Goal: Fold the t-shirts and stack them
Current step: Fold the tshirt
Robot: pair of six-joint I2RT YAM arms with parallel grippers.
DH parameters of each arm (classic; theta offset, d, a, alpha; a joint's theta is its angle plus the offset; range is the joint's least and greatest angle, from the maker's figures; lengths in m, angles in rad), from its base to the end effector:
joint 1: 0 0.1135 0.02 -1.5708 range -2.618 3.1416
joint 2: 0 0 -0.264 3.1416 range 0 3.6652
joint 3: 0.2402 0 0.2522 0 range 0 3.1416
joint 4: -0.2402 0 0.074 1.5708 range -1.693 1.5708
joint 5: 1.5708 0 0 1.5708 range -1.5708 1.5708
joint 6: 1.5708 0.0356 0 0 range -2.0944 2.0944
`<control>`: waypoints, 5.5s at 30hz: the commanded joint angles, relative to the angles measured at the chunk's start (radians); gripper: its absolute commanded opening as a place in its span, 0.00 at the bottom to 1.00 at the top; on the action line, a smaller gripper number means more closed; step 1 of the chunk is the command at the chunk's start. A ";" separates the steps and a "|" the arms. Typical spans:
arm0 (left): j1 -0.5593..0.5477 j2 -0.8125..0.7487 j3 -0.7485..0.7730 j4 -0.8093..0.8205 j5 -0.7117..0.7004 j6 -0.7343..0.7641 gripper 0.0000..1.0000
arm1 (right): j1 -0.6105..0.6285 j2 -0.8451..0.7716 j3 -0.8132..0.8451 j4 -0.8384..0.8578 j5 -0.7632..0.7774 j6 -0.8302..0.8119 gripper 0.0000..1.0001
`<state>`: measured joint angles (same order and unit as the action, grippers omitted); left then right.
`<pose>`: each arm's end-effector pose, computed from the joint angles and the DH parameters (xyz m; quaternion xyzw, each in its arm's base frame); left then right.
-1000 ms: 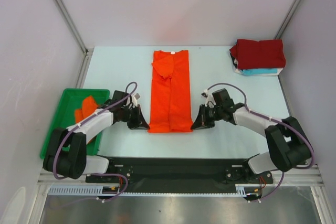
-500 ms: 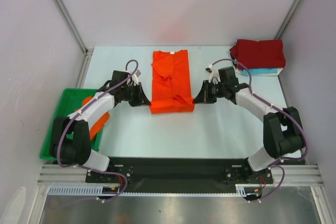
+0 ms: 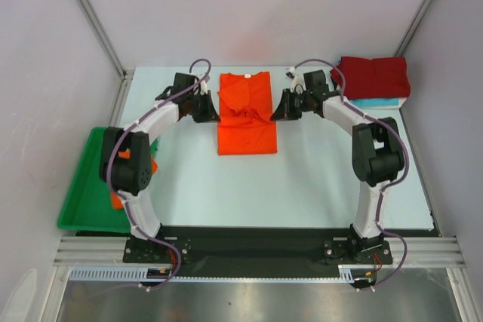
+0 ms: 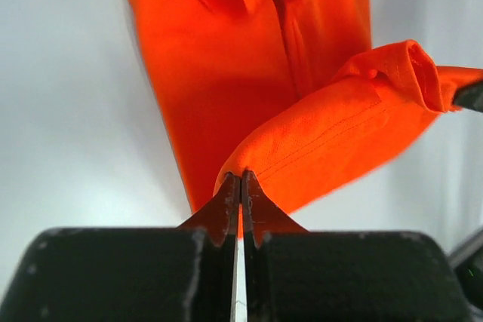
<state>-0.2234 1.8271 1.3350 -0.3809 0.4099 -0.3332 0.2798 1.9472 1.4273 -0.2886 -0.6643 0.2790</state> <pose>0.3866 -0.1024 0.2243 0.0190 0.9225 -0.2759 0.2693 0.4071 0.1398 0.2156 -0.1216 0.8775 0.3879 0.2545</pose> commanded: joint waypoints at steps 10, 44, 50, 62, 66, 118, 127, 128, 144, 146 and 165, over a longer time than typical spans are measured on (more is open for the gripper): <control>-0.001 0.020 0.221 -0.107 -0.172 0.145 0.94 | -0.027 -0.043 0.104 -0.081 0.097 -0.155 0.58; 0.030 0.095 -0.172 0.042 0.230 -0.118 0.68 | -0.024 0.114 -0.173 0.051 -0.144 0.035 0.54; 0.027 0.129 -0.145 0.033 0.234 -0.124 0.58 | -0.011 0.144 -0.128 0.025 -0.140 0.028 0.50; 0.027 0.121 -0.148 0.014 0.228 -0.113 0.55 | -0.027 0.108 -0.182 -0.052 -0.110 -0.015 0.48; 0.025 0.133 -0.146 0.022 0.239 -0.109 0.50 | -0.022 0.116 -0.194 -0.018 -0.110 0.005 0.48; 0.010 -0.157 -0.192 0.059 0.290 -0.052 0.01 | -0.054 -0.177 -0.165 -0.054 -0.116 -0.075 0.00; 0.042 0.135 0.229 0.053 0.218 0.016 0.00 | -0.062 0.117 0.212 -0.023 -0.098 -0.087 0.00; 0.047 0.209 0.274 0.056 0.207 0.017 0.01 | -0.060 0.184 0.308 -0.018 -0.097 -0.087 0.00; -0.019 0.513 0.839 0.143 -0.215 0.166 0.74 | -0.109 0.526 0.730 0.089 -0.021 -0.067 0.73; -0.024 0.418 0.768 0.132 -0.191 0.166 0.74 | -0.117 0.464 0.673 0.054 -0.035 -0.075 0.73; -0.036 0.449 0.409 0.198 0.397 -0.099 0.66 | -0.137 0.525 0.581 0.016 -0.093 -0.052 0.73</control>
<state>-0.2508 2.2845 1.7378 -0.2119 0.7460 -0.4000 0.1383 2.4458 1.9659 -0.2764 -0.7326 0.2127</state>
